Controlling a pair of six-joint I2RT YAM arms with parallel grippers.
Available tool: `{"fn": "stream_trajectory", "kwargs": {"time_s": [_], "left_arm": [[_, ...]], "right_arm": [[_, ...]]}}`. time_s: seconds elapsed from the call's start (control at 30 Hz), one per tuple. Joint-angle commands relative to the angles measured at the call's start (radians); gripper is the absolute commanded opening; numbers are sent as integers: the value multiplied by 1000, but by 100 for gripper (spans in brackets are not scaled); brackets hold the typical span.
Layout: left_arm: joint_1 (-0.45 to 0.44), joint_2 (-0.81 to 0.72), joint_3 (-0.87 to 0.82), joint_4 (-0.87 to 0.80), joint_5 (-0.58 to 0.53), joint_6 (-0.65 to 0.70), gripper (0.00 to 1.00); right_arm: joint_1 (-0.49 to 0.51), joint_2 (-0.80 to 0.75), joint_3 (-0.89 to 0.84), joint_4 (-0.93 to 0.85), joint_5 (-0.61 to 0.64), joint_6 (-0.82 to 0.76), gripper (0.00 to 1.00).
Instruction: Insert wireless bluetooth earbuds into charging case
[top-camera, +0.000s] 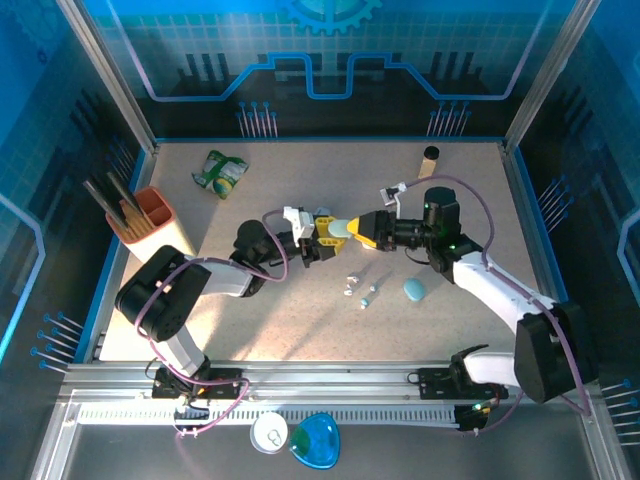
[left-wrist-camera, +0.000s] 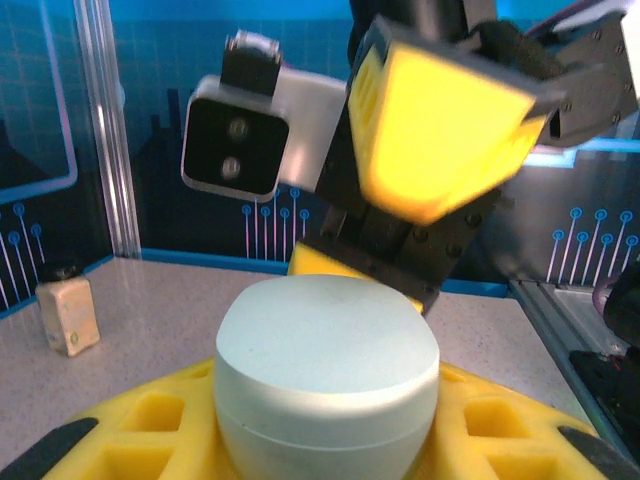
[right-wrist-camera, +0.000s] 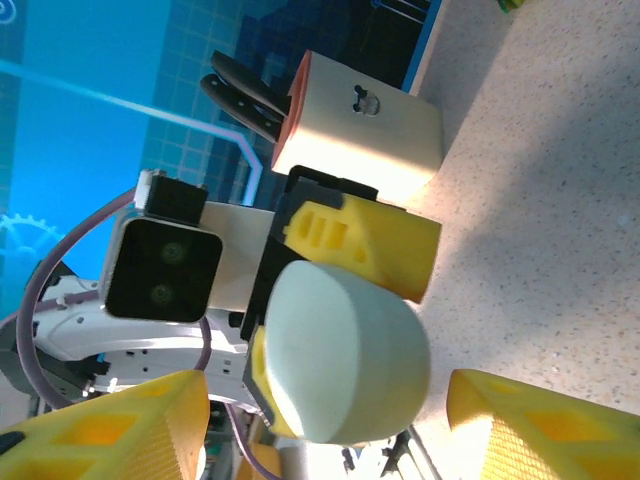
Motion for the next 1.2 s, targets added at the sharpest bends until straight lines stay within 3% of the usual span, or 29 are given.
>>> {"fn": "stream_trajectory", "kwargs": {"time_s": [0.0, 0.2, 0.37, 0.47, 0.63, 0.73, 0.93, 1.03, 1.17], "left_arm": [[-13, -5, 45, 34, -16, 38, 33], [-14, -1, 45, 33, 9, 43, 33], [-14, -3, 27, 34, -5, 63, 34], [-14, -3, 22, 34, -12, 72, 38], [-12, -34, -6, -13, -54, 129, 74], [-12, -82, -23, -138, -65, 189, 88], [-14, -148, -54, -369, -68, 264, 98], [-23, -171, -68, -426, -77, 286, 99], [-32, -185, -64, -491, -87, 303, 99]], "right_arm": [[11, 28, -19, 145, -26, 112, 64], [10, 45, -31, 219, -13, 179, 53], [6, 65, -31, 217, -17, 192, 28], [-1, 71, -28, 216, -11, 188, 20], [-48, 65, -45, 165, 23, 141, 19], [-105, 45, -61, 43, 64, 37, 19], [-240, 17, -99, -315, 272, -222, 19], [-278, 23, -106, -414, 380, -320, 19], [-304, 78, -107, -450, 431, -383, 20]]}}
